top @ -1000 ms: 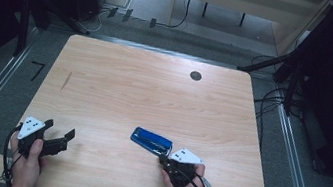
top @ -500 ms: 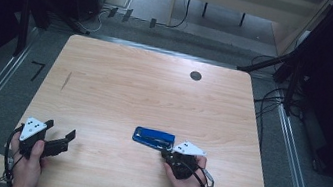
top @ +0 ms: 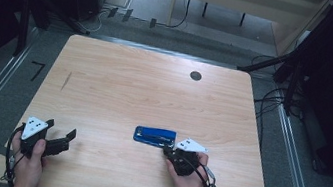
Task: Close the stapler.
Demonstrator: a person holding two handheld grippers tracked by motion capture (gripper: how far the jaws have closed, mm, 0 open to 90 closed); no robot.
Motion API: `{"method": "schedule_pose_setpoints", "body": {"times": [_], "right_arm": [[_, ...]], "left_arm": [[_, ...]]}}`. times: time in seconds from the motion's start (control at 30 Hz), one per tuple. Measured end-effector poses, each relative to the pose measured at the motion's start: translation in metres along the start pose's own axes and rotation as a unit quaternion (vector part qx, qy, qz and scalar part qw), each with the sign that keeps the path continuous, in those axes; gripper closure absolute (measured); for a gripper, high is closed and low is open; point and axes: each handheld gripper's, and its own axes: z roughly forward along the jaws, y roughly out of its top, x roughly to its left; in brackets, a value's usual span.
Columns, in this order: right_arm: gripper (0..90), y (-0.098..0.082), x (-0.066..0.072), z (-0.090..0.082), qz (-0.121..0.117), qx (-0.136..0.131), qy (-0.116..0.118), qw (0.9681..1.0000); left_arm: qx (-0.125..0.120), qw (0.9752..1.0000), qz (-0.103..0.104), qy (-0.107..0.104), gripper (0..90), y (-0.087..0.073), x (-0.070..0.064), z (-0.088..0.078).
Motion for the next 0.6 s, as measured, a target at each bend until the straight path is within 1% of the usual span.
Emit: {"method": "schedule_pose_setpoints", "body": {"times": [0.13,0.2,0.27,0.3,0.37,0.4,0.43,0.47,0.5,0.53,0.6], "right_arm": [[90.0,0.001,0.0,0.0,-0.004,0.0,-0.006,1.0],[90.0,0.001,0.0,0.0,-0.012,0.0,-0.013,0.9998],[90.0,0.001,0.0,0.0,-0.012,0.0,-0.014,0.9998],[90.0,0.001,-0.001,0.0,-0.011,-0.001,-0.012,0.9999],[90.0,0.0,-0.003,-0.001,0.001,0.0,-0.002,1.0],[90.0,0.0,-0.005,-0.002,0.007,-0.003,0.007,0.9999],[90.0,-0.001,-0.007,-0.004,0.014,-0.012,0.013,0.9997],[88.4,-0.002,-0.008,-0.007,0.019,-0.024,0.015,0.9994],[82.6,-0.003,-0.008,-0.009,0.022,-0.028,0.012,0.9993],[79.9,-0.003,-0.008,-0.011,0.019,-0.032,0.006,0.9993],[72.2,-0.003,-0.008,-0.016,0.015,-0.041,0.005,0.999]], "left_arm": [[-0.001,1.0,-0.001,0.004,13.0,0.0,0.0,0.001],[-0.001,1.0,-0.004,0.005,13.1,0.001,0.001,0.0],[-0.001,1.0,-0.005,0.007,13.2,0.001,0.001,0.0],[-0.001,1.0,-0.004,0.007,13.2,0.001,0.001,0.001],[-0.002,1.0,-0.002,0.009,13.2,0.001,0.0,0.001],[-0.001,1.0,-0.001,0.01,13.2,0.001,0.0,0.001],[0.0,1.0,0.001,0.01,13.2,0.001,-0.001,0.002],[0.0,1.0,0.001,0.01,13.2,0.001,-0.001,0.002],[-0.001,1.0,0.0,0.01,13.2,0.001,-0.001,0.002],[-0.001,1.0,0.0,0.01,13.2,0.001,0.0,0.002],[-0.001,0.9999,-0.001,0.01,13.2,0.001,-0.001,0.001]]}}
